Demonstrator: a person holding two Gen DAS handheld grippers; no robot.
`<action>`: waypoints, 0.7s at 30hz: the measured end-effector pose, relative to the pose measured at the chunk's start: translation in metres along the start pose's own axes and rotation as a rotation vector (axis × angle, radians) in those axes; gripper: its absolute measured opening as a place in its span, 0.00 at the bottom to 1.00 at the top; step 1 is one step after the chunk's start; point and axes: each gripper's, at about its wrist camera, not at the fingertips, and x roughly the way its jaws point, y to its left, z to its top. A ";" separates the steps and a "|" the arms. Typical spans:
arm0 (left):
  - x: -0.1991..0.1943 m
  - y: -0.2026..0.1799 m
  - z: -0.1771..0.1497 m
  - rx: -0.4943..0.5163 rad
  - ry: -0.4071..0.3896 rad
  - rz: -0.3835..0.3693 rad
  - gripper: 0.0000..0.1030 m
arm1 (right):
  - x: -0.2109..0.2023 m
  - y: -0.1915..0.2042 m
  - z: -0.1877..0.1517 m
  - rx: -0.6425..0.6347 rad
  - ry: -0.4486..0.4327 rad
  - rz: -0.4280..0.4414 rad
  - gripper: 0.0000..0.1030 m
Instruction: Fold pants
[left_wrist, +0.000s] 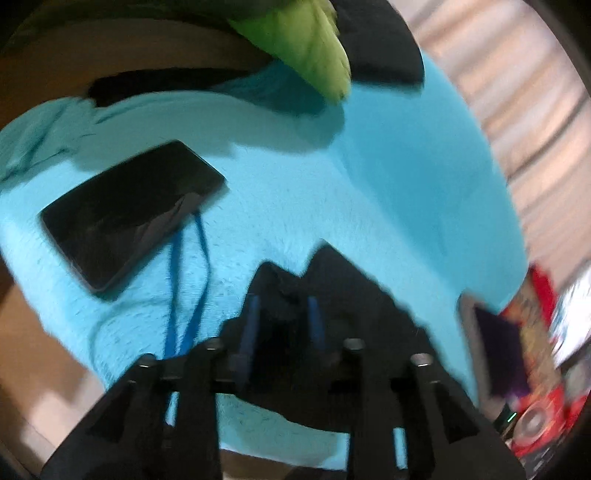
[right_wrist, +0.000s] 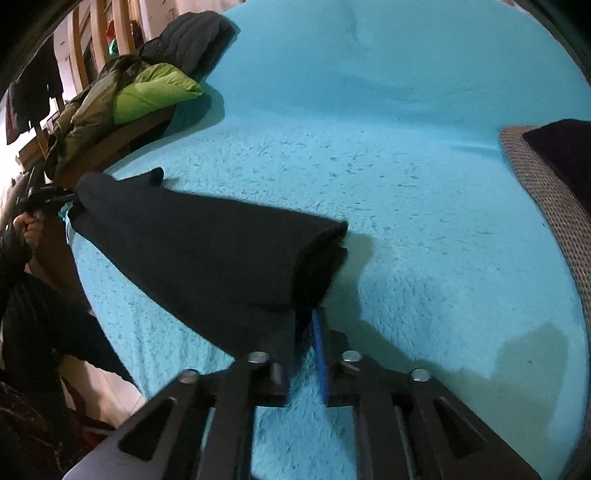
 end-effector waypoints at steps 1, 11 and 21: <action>-0.008 0.005 -0.001 -0.047 -0.024 -0.036 0.49 | -0.003 0.002 0.003 0.008 -0.010 -0.019 0.22; -0.013 0.026 -0.030 -0.312 0.017 -0.229 0.66 | -0.033 0.030 0.029 0.040 -0.145 -0.263 0.37; -0.004 0.040 -0.053 -0.419 0.116 -0.257 0.68 | -0.009 0.076 0.039 -0.137 -0.093 -0.431 0.44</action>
